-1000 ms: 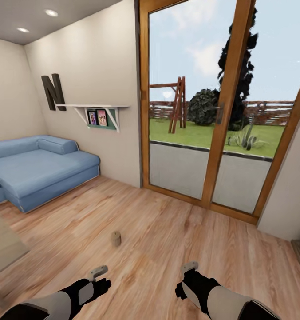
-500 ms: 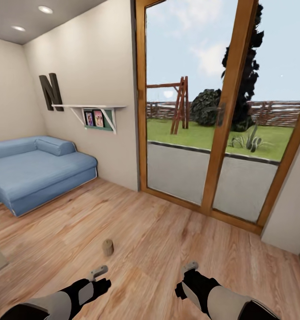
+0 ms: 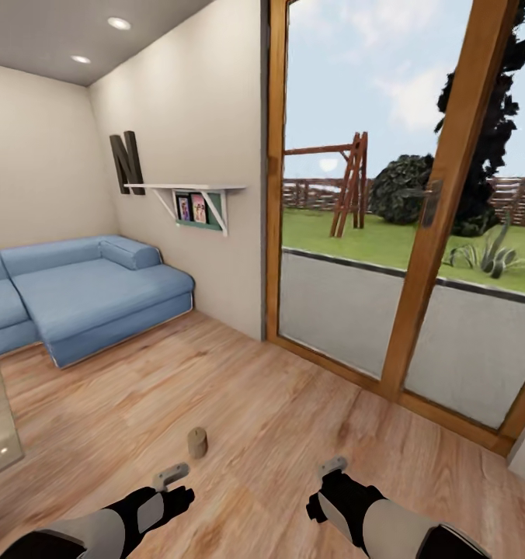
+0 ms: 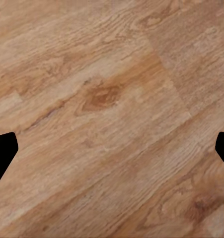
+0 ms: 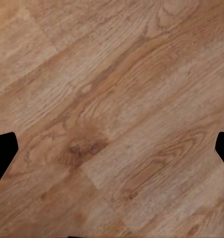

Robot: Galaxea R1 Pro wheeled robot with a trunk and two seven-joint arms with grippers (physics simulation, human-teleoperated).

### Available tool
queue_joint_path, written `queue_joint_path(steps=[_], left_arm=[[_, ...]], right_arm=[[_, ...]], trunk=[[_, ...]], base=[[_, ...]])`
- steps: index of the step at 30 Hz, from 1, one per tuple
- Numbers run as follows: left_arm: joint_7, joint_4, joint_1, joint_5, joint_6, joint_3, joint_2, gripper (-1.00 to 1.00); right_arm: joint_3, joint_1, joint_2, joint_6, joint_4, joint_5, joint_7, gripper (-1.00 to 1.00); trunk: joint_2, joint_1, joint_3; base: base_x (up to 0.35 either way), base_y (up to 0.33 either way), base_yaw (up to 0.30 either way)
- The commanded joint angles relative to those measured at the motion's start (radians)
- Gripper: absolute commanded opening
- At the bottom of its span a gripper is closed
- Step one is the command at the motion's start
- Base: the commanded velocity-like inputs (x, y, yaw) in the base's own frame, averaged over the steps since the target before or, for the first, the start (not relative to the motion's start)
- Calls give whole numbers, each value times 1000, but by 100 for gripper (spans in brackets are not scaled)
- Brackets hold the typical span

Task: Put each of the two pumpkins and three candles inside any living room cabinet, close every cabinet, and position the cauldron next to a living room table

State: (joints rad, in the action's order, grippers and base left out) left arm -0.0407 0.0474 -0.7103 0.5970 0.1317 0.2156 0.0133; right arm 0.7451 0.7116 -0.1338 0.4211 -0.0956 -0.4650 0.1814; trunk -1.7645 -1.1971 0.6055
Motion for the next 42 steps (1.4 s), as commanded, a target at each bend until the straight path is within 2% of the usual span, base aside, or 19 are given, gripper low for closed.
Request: queue_joint_path(steps=[1, 26, 31, 42], left_arm=[[-2, 2, -1, 9, 2, 8, 1, 100], [-2, 2, -1, 9, 2, 8, 2, 100], [-2, 2, -1, 9, 2, 8, 2, 100], [-2, 2, -1, 9, 2, 8, 1, 100]], right_arm=[[8, 0, 1, 5, -3, -11, 6, 100], [9, 0, 0, 5, -3, -10, 6, 100], [10, 0, 0, 5, -3, -9, 6, 100], [10, 0, 0, 5, -2, -9, 6, 100]], trunk=[[0, 0, 1], [0, 0, 0], [0, 0, -3], [0, 0, -13]], base=[[273, -224, 278], [255, -224, 283], [18, -220, 271], [-153, -169, 261]])
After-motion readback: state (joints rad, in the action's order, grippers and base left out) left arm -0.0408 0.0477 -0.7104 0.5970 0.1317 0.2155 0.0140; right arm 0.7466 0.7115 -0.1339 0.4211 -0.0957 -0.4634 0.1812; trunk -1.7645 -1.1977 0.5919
